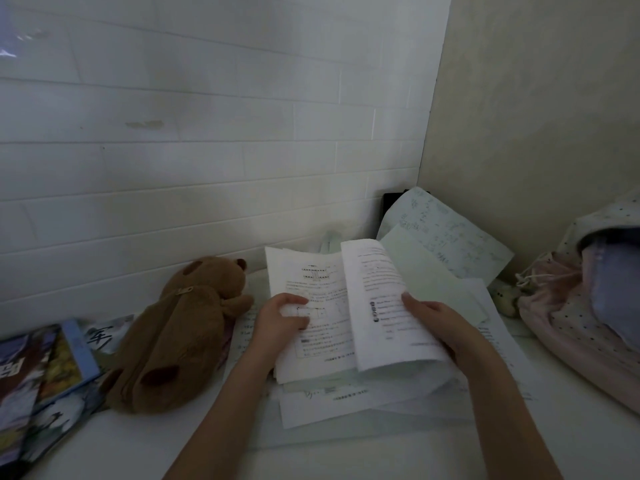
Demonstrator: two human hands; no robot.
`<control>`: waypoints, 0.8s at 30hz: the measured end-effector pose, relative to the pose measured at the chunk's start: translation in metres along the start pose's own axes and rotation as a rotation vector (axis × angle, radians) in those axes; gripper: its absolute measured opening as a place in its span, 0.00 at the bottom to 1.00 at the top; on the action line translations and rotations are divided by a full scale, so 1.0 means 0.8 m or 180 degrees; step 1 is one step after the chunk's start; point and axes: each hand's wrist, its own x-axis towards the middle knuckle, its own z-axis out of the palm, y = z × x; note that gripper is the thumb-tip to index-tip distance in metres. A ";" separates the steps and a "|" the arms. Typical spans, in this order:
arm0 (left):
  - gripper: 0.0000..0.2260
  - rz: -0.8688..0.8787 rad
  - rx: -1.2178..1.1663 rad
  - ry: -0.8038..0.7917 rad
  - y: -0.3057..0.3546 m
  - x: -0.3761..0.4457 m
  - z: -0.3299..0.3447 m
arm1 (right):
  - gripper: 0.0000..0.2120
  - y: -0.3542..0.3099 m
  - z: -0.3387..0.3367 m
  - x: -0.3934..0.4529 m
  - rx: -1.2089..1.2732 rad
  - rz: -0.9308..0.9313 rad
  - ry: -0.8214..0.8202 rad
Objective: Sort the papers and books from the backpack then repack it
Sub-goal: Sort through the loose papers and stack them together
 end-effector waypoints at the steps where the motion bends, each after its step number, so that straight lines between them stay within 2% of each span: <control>1: 0.11 0.0029 -0.0044 0.0035 -0.001 0.001 -0.002 | 0.20 0.000 0.001 -0.001 0.0047 -0.0016 -0.0207; 3: 0.12 0.0066 -0.0045 0.0096 -0.002 0.003 -0.007 | 0.12 0.007 0.008 0.001 -0.0095 -0.0216 -0.0046; 8: 0.14 -0.0011 0.0135 0.0307 -0.006 0.015 -0.032 | 0.16 0.015 -0.007 0.002 -0.0804 -0.0409 0.1361; 10: 0.14 -0.0031 0.0229 0.0355 -0.009 0.019 -0.038 | 0.24 0.008 -0.019 -0.008 -0.0597 -0.0453 0.1209; 12: 0.14 -0.0061 0.0290 0.0319 -0.011 0.021 -0.037 | 0.32 -0.003 -0.021 -0.017 0.0405 -0.0320 0.0353; 14: 0.13 -0.0045 0.0299 0.0275 -0.013 0.020 -0.033 | 0.33 -0.006 -0.014 -0.013 0.1009 -0.0245 -0.0204; 16: 0.13 -0.0035 0.0263 0.0261 -0.014 0.020 -0.032 | 0.21 -0.005 0.000 -0.008 0.0653 -0.0458 -0.0057; 17: 0.13 -0.0039 0.0243 0.0267 -0.014 0.020 -0.032 | 0.21 -0.002 0.006 -0.004 0.0419 -0.0527 0.0211; 19: 0.12 -0.0027 0.0196 0.0259 -0.013 0.019 -0.033 | 0.32 0.003 0.017 0.000 0.0426 -0.0234 0.0273; 20: 0.12 -0.0016 0.0159 0.0240 -0.012 0.019 -0.033 | 0.33 0.007 0.016 0.002 0.0365 -0.0126 0.0140; 22: 0.12 -0.0013 0.0063 0.0190 -0.010 0.017 -0.034 | 0.24 0.006 0.007 -0.002 0.0222 0.0002 -0.0157; 23: 0.12 -0.0030 0.0032 0.0173 -0.009 0.017 -0.034 | 0.19 0.006 0.002 -0.002 0.0220 -0.0003 -0.0157; 24: 0.12 -0.0046 0.0024 0.0158 -0.009 0.017 -0.034 | 0.15 0.008 -0.001 0.000 0.0285 -0.0078 0.0063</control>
